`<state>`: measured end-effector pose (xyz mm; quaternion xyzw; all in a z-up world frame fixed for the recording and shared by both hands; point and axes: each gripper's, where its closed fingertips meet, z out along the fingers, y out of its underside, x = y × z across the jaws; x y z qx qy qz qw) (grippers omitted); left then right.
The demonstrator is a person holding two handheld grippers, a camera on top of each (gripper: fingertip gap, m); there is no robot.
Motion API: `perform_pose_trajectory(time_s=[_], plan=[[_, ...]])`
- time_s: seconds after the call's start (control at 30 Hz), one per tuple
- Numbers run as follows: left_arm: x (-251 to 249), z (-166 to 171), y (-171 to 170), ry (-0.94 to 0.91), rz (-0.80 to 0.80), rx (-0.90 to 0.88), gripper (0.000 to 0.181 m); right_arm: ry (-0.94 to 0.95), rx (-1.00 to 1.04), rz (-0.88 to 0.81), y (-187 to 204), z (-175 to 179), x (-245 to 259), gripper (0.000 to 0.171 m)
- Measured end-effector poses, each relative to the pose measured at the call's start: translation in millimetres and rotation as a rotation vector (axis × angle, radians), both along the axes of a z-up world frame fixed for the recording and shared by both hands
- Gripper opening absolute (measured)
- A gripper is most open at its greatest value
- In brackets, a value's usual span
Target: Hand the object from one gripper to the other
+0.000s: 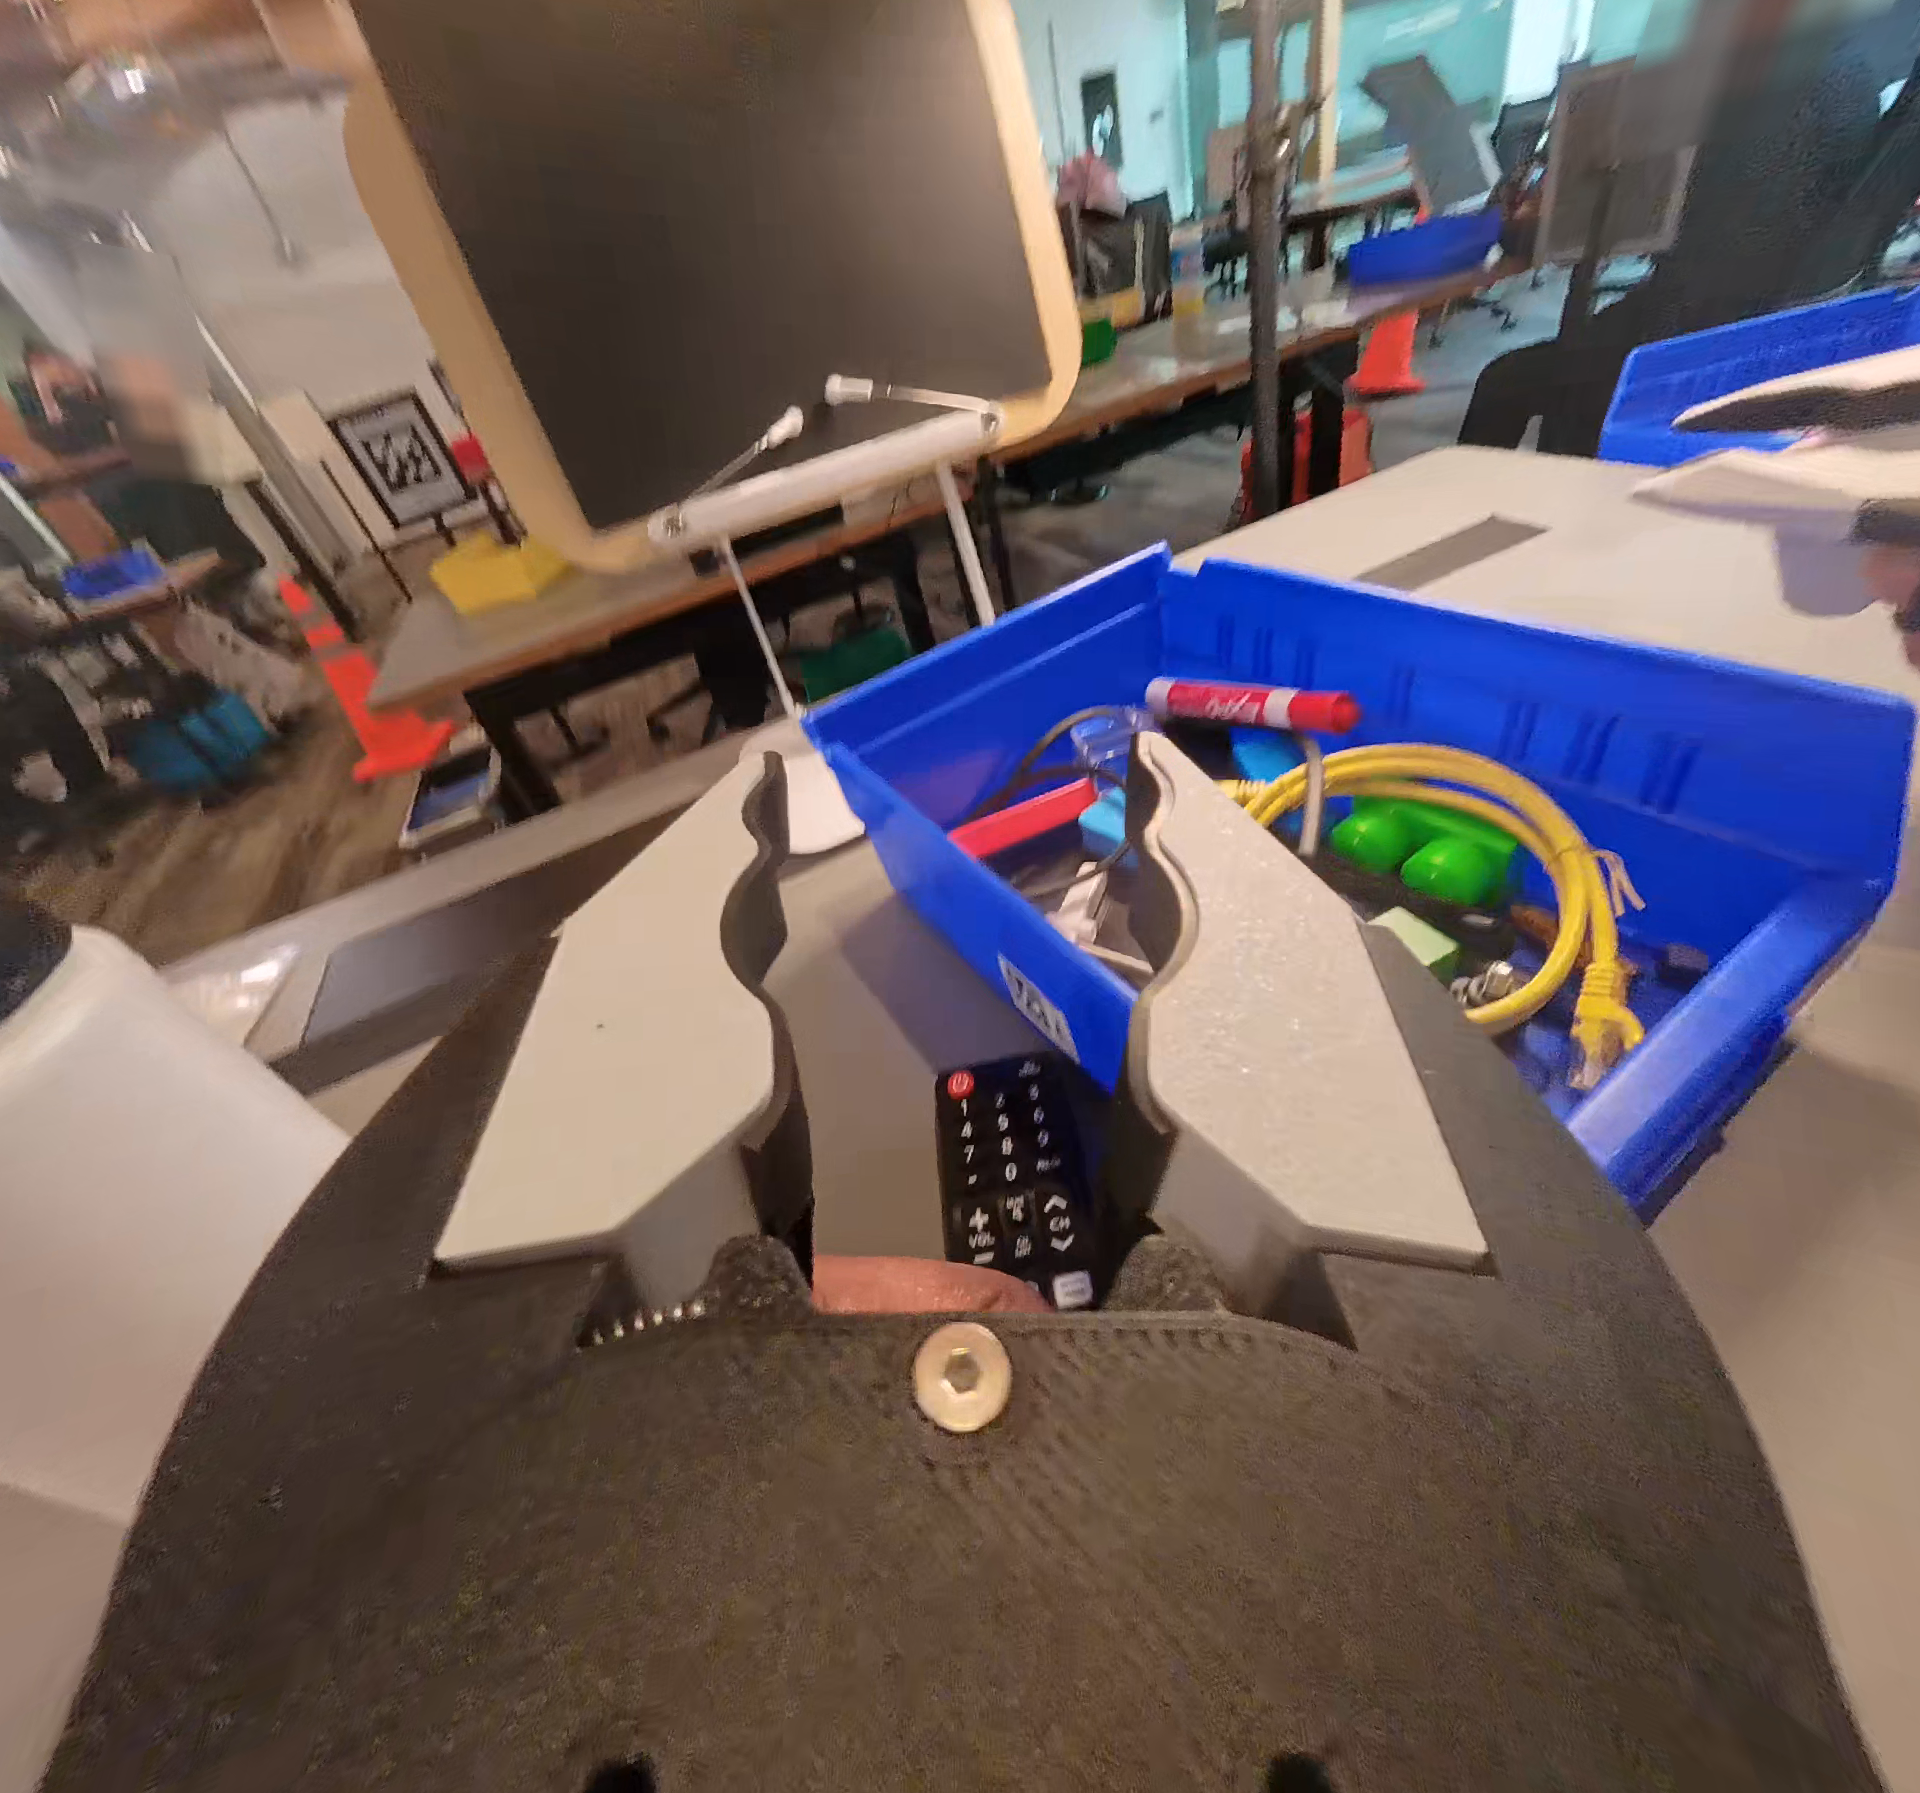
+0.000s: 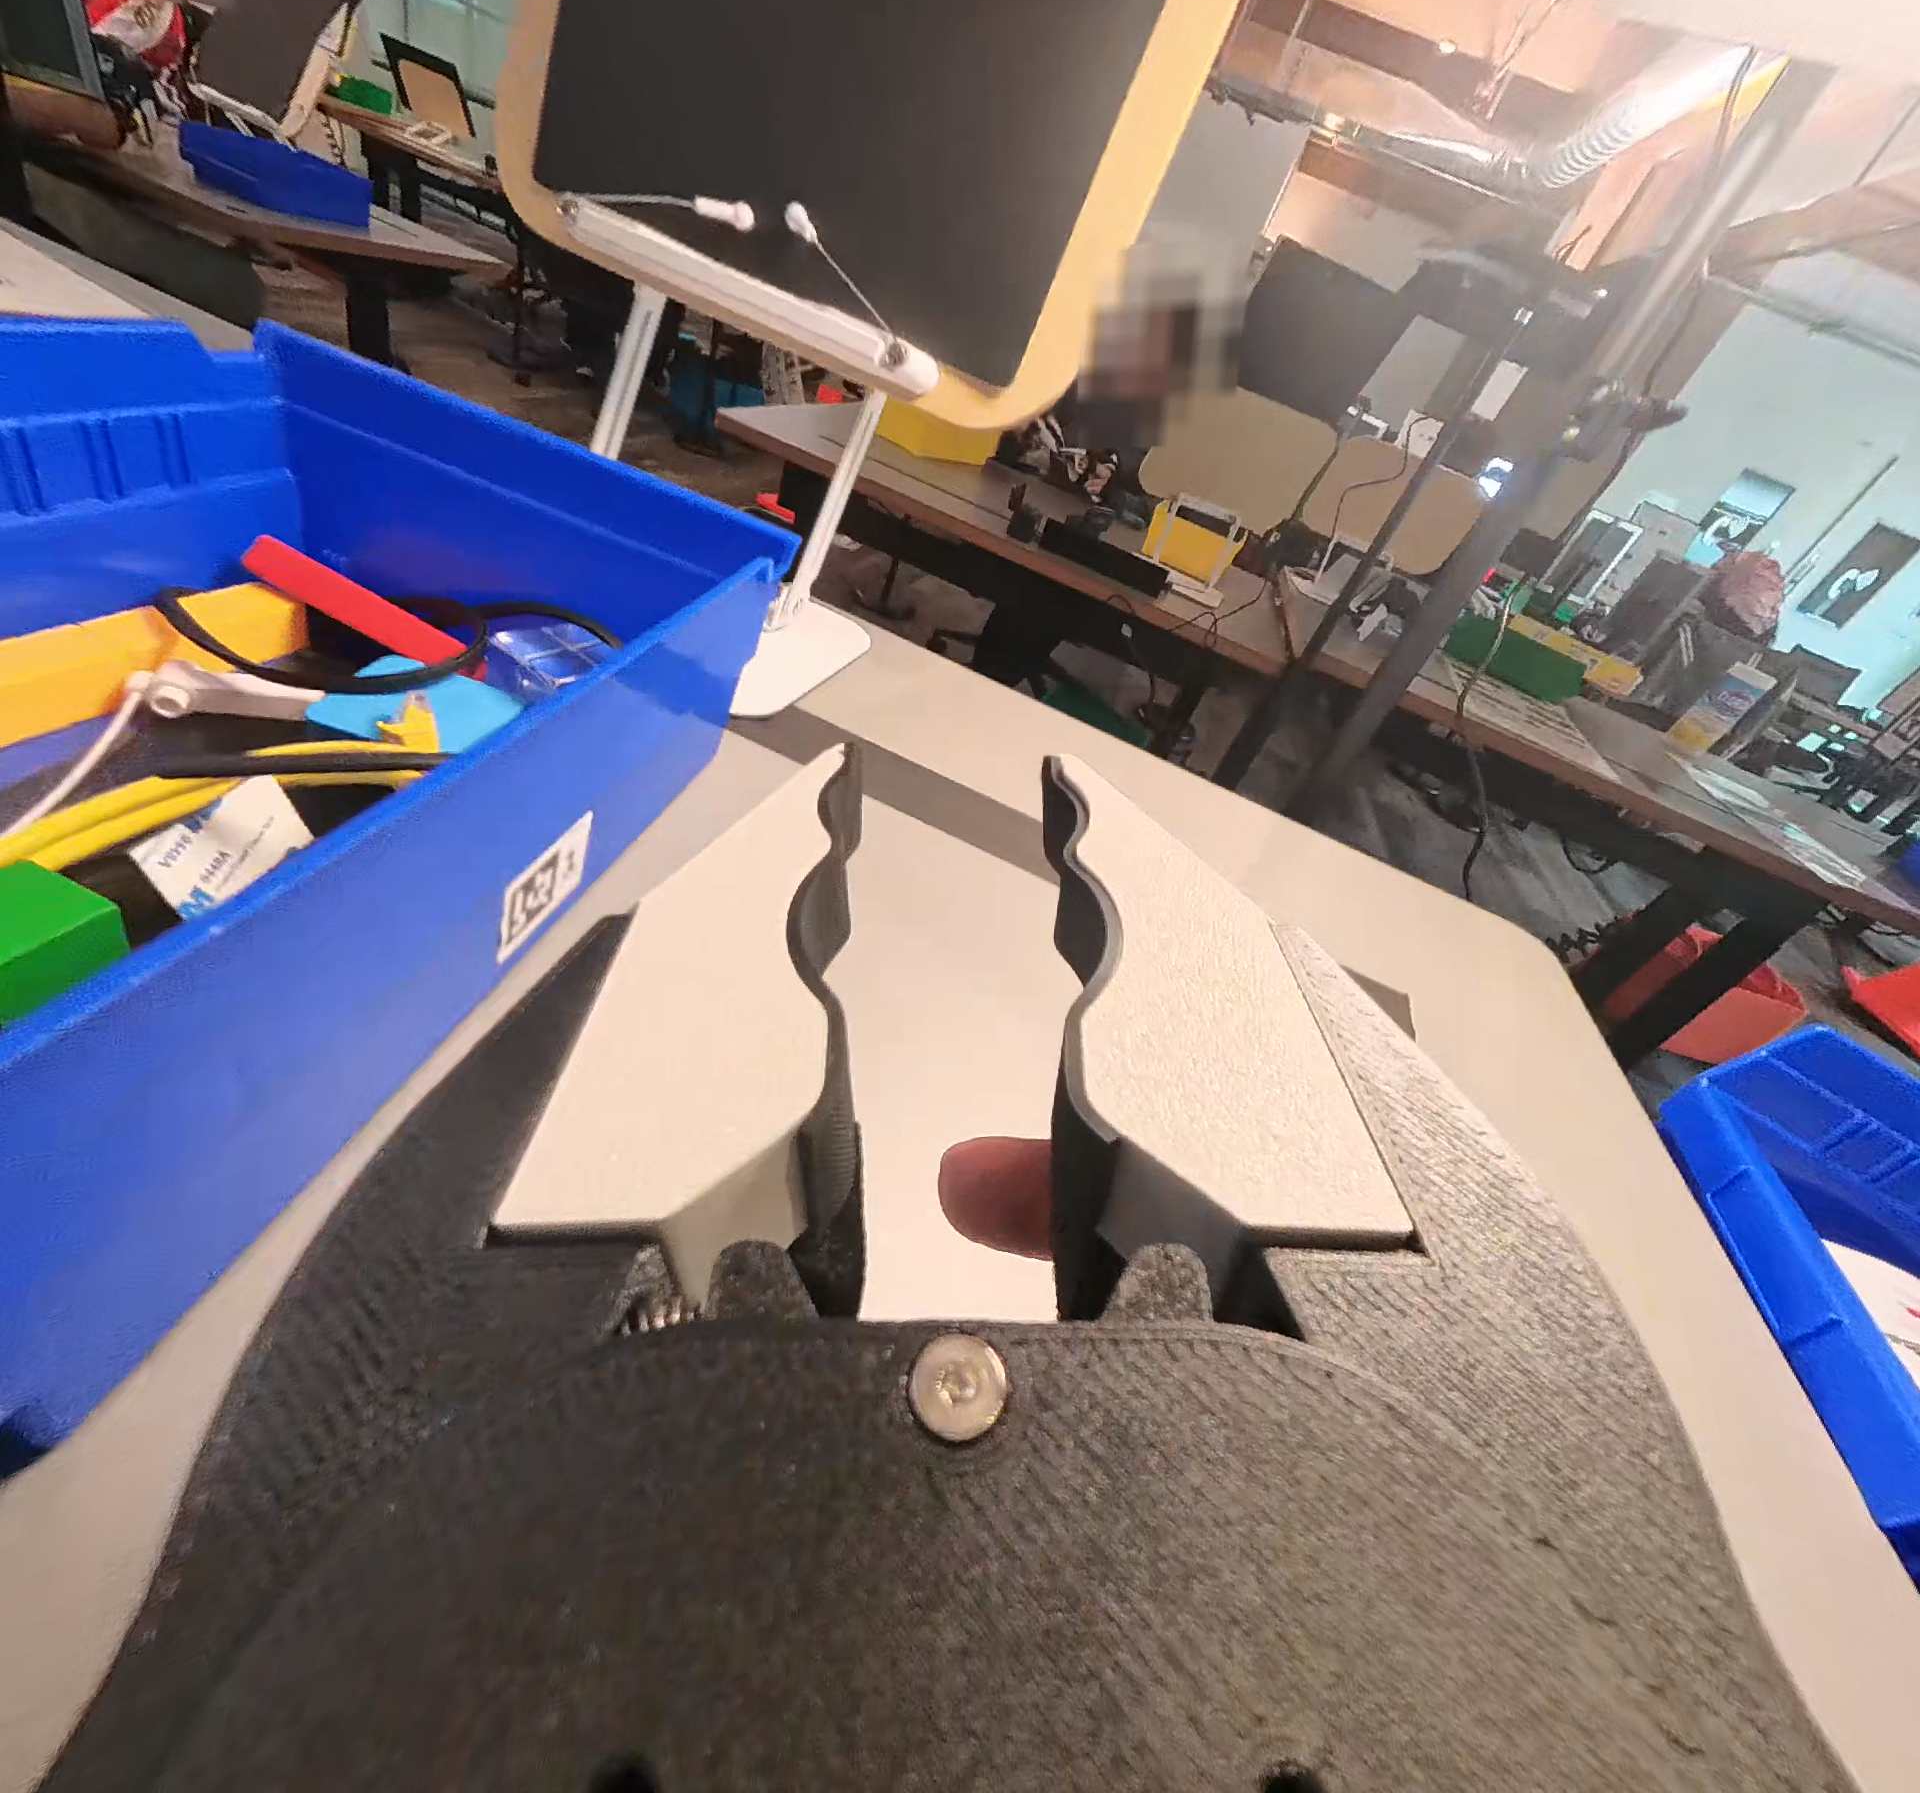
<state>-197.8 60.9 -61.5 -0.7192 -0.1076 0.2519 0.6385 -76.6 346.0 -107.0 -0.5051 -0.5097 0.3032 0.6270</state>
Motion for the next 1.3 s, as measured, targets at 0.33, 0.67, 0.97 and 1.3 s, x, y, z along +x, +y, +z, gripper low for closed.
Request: perform_pose_trajectory(time_s=[0.33, 0.67, 0.97, 1.3], plan=[[30.3, 15.7, 14.2, 0.134, -0.044, 0.04, 0.064, -0.047, -0.06, 0.023, 16.5, -33.7, -3.0, 0.033], [80.3, 5.6, 76.4, -0.071, -0.187, -0.076, 0.052, -0.05, -0.038, -0.051, 24.1, -34.0, -2.3, 0.032], [49.3, -73.5, 169.9, -0.225, -0.062, -0.446, 0.053, -0.03, -0.009, -0.072, 20.9, -30.9, 6.7, 0.03], [29.0, -130.2, 159.1, -0.267, -0.012, -0.575, 0.053, -0.05, -0.036, -0.094, 30.9, -34.2, 33.4, 0.03]])
